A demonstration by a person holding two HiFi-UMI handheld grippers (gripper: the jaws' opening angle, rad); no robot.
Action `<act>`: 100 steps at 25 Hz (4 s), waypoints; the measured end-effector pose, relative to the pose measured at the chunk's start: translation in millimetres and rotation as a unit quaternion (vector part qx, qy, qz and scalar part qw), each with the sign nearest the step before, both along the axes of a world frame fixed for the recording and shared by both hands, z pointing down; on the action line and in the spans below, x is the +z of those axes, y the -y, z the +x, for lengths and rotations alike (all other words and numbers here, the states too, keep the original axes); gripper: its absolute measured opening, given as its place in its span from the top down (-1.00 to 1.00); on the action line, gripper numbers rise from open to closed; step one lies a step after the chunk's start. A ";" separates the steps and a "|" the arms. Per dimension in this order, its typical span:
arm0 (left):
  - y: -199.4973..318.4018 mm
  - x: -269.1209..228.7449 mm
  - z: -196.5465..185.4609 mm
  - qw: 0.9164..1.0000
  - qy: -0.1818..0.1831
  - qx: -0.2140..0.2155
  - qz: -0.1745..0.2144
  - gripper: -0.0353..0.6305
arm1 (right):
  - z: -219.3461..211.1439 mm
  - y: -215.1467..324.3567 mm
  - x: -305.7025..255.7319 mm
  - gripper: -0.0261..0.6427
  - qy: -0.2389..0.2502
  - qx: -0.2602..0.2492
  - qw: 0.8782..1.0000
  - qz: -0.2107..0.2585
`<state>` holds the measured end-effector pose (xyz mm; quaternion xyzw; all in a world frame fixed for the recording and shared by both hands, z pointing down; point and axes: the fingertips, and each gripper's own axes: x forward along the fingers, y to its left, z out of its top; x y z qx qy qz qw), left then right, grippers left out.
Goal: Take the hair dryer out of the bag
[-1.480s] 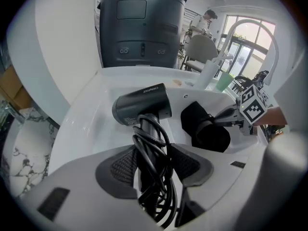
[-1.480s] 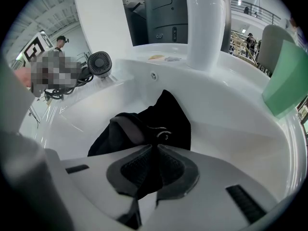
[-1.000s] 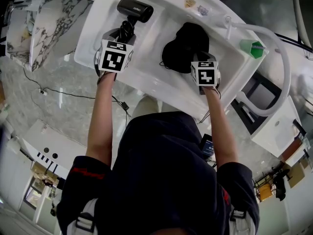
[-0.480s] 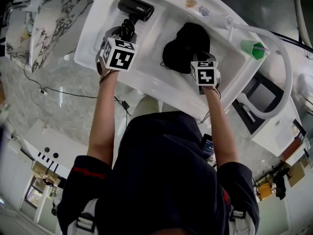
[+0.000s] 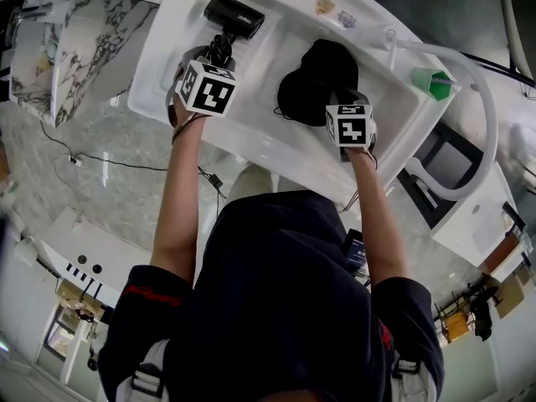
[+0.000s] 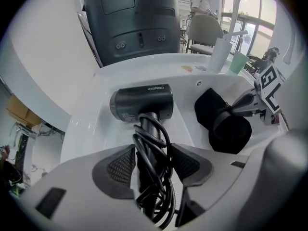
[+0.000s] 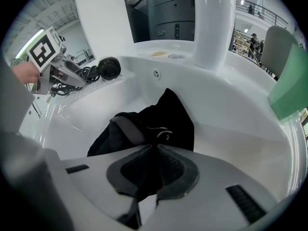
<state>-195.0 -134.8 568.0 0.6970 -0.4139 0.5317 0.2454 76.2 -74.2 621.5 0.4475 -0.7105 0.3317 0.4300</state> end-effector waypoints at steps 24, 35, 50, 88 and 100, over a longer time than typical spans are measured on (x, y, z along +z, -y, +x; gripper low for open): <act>-32.3 -40.5 7.9 0.997 -0.045 -0.005 0.068 0.24 | -3.6 -0.5 -42.7 0.77 0.022 0.014 0.998 0.057; -64.6 -82.5 18.8 0.989 -0.095 0.015 0.112 0.74 | -16.3 -7.7 -92.0 0.77 0.027 0.016 0.993 0.114; -120.4 -153.8 56.7 0.957 -0.218 0.048 0.186 0.85 | -49.9 -38.4 -198.5 0.80 0.087 0.012 0.972 0.217; -171.0 -312.5 122.1 0.888 -0.321 0.005 0.328 0.85 | -55.8 -97.4 -399.9 0.82 0.204 -0.086 0.897 0.384; -206.4 -309.7 132.1 0.897 -0.278 0.012 0.344 0.85 | -43.2 -133.9 -403.1 0.82 0.217 -0.089 0.889 0.392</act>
